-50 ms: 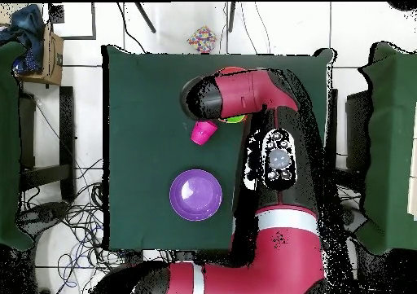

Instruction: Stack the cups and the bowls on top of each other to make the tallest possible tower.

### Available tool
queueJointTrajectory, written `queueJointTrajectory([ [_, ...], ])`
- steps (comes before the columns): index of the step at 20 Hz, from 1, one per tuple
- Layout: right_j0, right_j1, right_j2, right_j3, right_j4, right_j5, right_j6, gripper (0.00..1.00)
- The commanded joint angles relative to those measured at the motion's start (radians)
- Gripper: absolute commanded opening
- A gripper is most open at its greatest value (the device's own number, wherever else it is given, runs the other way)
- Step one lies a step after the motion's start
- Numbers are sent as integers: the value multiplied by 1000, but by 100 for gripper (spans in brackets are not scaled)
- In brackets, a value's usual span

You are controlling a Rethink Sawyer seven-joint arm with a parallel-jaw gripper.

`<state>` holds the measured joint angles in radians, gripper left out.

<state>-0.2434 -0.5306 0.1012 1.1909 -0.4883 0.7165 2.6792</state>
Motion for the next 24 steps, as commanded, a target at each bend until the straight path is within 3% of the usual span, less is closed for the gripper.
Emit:
queueJointTrajectory([
  [1, -5, -23, 65, 66, 17, 122, -196, 0],
  [12, 33, -87, 43, 94, 68, 210, -145, 0],
  [24, 15, -63, 48, 134, 38, 89, -135, 0],
])
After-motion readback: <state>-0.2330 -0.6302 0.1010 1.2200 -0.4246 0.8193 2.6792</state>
